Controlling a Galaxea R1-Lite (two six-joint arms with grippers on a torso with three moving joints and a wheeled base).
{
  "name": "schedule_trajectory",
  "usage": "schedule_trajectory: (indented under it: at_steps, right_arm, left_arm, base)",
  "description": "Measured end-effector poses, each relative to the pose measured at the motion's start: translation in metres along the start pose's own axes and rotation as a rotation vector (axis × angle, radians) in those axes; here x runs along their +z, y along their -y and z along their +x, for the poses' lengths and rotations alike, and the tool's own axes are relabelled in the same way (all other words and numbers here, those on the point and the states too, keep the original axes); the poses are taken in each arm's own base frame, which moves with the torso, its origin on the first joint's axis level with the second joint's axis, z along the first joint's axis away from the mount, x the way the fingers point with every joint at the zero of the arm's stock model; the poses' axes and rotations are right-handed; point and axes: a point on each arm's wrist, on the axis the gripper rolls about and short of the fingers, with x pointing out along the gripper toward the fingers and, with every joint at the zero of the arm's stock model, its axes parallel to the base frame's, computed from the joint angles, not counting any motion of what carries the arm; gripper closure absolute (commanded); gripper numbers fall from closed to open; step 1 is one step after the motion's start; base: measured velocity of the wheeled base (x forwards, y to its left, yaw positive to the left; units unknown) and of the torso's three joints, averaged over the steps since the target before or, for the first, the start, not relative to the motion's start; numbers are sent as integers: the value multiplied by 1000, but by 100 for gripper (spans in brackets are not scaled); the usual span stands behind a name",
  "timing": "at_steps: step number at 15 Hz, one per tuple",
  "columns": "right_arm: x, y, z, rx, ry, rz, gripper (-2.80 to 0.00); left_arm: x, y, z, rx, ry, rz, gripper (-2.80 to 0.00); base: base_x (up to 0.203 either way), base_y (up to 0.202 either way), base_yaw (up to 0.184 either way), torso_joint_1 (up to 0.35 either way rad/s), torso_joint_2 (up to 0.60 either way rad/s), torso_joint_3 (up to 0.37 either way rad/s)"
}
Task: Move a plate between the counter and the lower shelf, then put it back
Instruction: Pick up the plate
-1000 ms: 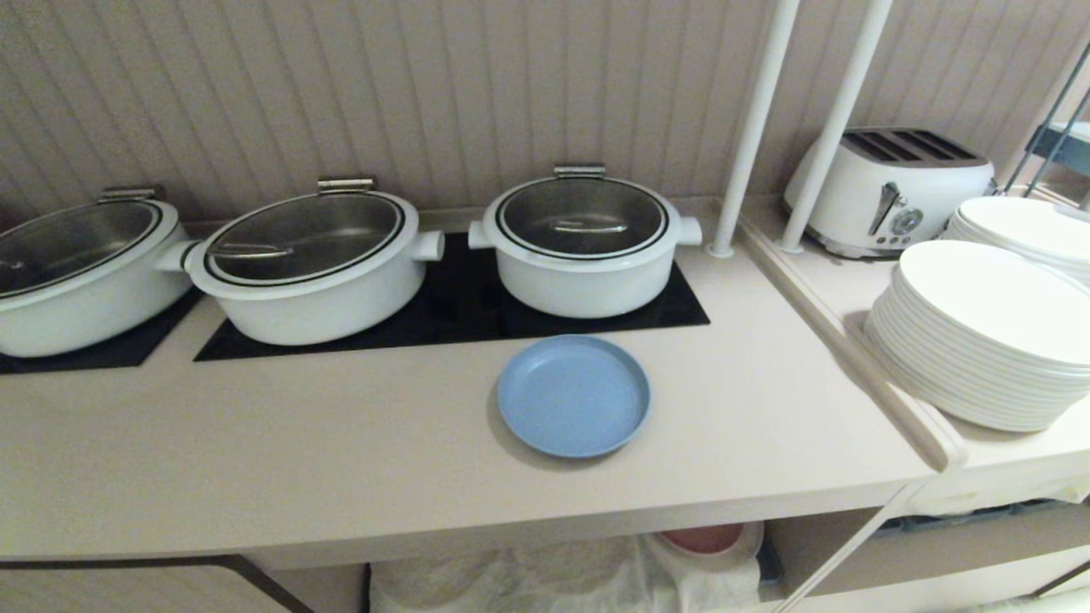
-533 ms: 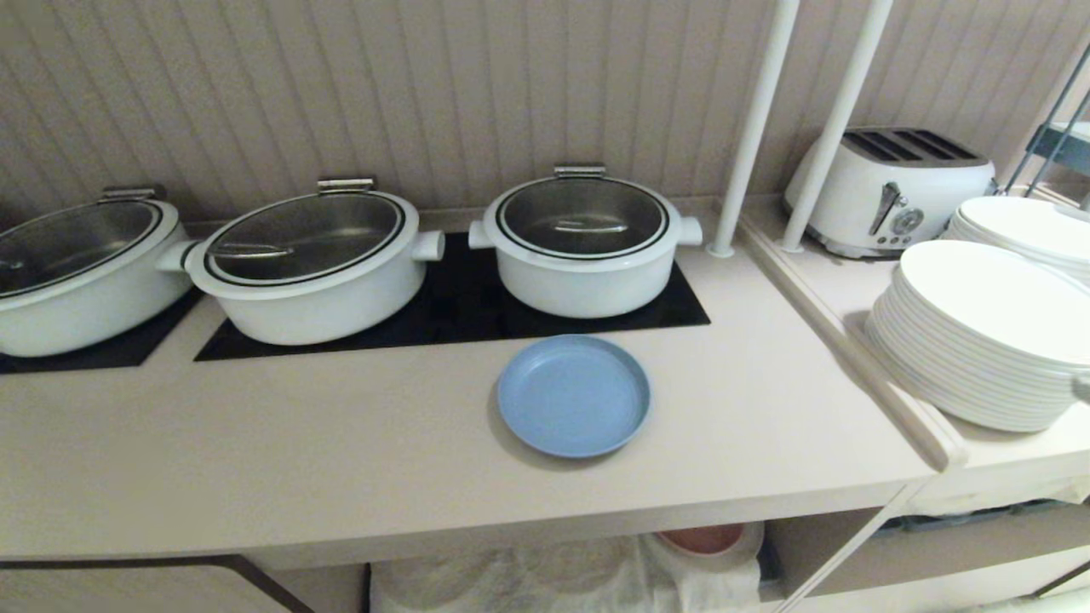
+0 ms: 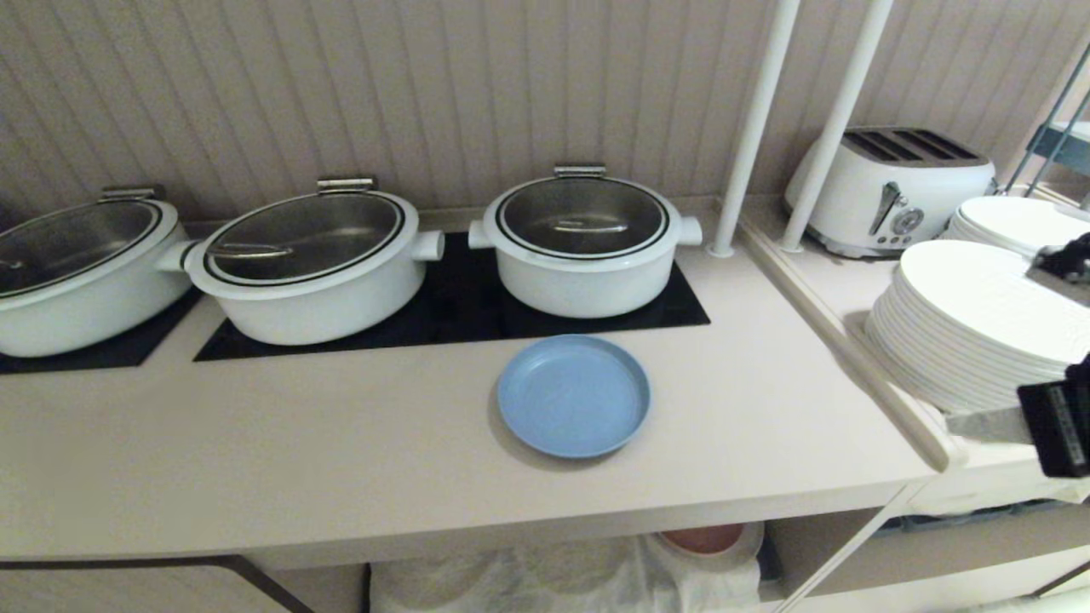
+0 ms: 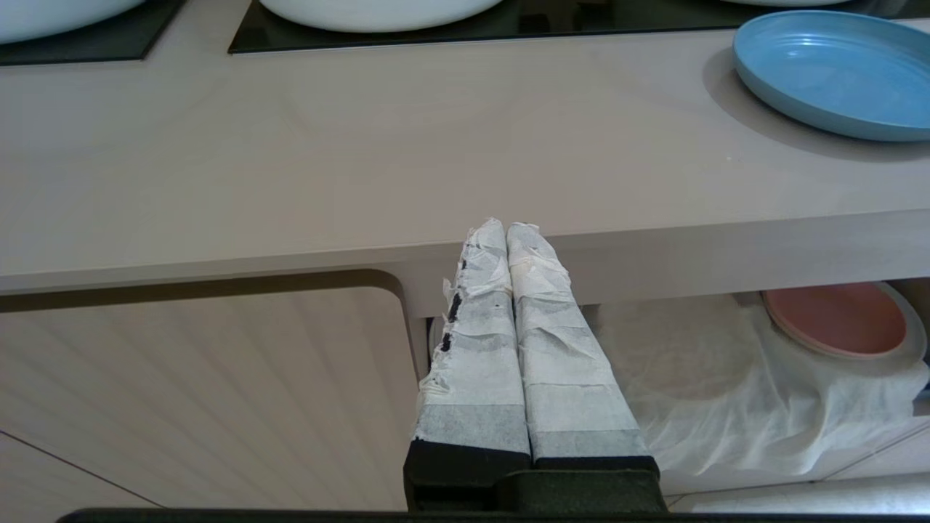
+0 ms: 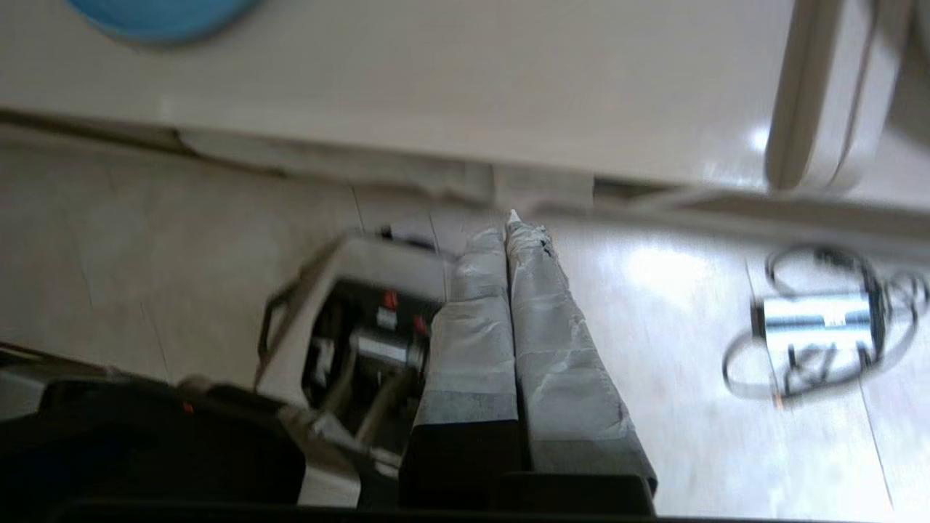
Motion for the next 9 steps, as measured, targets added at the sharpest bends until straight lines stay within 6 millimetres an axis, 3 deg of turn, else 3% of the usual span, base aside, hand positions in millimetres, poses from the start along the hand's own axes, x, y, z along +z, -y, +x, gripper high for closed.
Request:
schedule_trajectory:
  at_steps: [3, 9]
  right_arm:
    - [20, -20, 28, -9, -78, 29, 0]
    - [74, -79, 79, 45, -178, 71, 0]
  left_arm:
    - [0, 0, 0, 0, 0, 0, 0]
    - [0, 0, 0, 0, 0, 0, 0]
  base:
    - [0, 0, 0, 0, 0, 0]
    - [0, 0, 0, 0, 0, 0]
